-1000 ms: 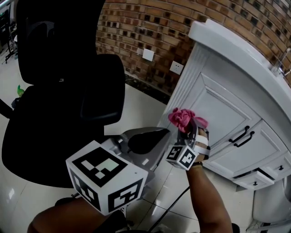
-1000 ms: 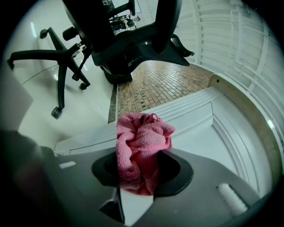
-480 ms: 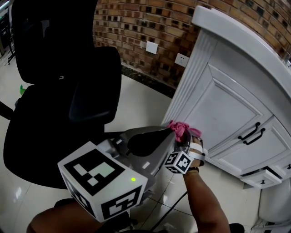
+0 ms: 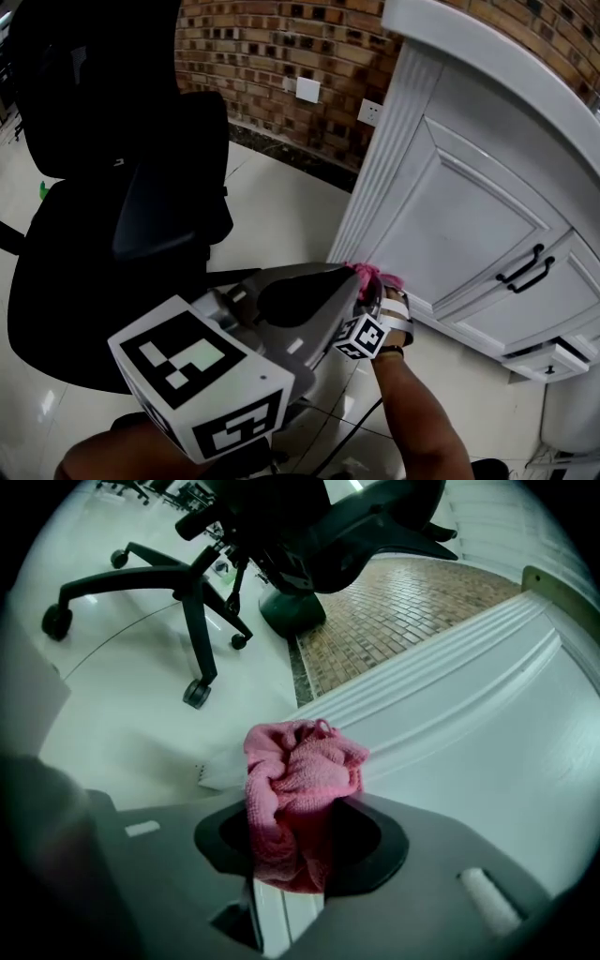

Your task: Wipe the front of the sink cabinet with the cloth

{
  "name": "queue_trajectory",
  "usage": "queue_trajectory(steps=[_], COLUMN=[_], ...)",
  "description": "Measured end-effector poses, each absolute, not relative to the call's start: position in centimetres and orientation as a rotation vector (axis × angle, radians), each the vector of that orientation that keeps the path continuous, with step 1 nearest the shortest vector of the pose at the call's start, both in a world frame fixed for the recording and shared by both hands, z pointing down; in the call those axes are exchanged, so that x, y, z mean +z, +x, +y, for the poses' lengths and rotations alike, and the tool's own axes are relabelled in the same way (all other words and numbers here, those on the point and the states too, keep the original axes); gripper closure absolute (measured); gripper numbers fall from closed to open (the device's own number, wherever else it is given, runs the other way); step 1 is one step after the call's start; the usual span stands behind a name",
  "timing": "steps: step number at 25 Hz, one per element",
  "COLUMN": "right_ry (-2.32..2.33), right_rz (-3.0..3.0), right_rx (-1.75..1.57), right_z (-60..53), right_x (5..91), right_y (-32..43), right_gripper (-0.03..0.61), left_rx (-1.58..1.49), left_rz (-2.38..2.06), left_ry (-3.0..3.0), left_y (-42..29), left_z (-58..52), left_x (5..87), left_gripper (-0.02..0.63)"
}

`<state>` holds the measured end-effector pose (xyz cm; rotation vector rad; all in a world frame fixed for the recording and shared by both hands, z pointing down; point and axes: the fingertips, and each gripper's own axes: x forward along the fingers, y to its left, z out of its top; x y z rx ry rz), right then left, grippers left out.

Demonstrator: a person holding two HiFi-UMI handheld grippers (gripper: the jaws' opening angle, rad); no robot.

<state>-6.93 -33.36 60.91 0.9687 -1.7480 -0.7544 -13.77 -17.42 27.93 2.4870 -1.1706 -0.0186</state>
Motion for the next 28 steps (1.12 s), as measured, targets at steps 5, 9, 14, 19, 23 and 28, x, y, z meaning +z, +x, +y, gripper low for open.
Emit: queue_trajectory(steps=[5, 9, 14, 19, 23, 28], right_ry=[0.952, 0.892, 0.864, 0.813, 0.755, 0.706], right_rz=[-1.729, -1.7, -1.705, -1.684, -1.685, -1.603], right_rx=[-0.821, -0.866, -0.864, -0.885, -0.851, -0.83], right_z=[-33.3, -33.0, -33.0, -32.8, -32.9, -33.2], right_x=[61.1, 61.9, 62.3, 62.3, 62.4, 62.7], right_y=[-7.0, -6.8, -6.7, -6.9, -6.9, -6.7], right_gripper=[0.423, 0.423, 0.425, 0.425, 0.43, 0.43], left_rx=[0.001, 0.011, 0.027, 0.044, 0.04, 0.006], left_rz=[-1.169, -1.164, -1.157, -1.169, -1.177, -1.169], left_ry=[2.481, 2.483, 2.487, 2.499, 2.506, 2.536], left_y=[-13.4, -12.8, -12.3, -12.0, -11.9, -11.1], left_z=[-17.7, -18.0, -18.0, -18.0, -17.7, -16.5], left_x=[28.3, 28.5, 28.7, 28.6, 28.3, 27.2], left_gripper=[0.611, 0.611, 0.611, 0.611, 0.611, 0.611])
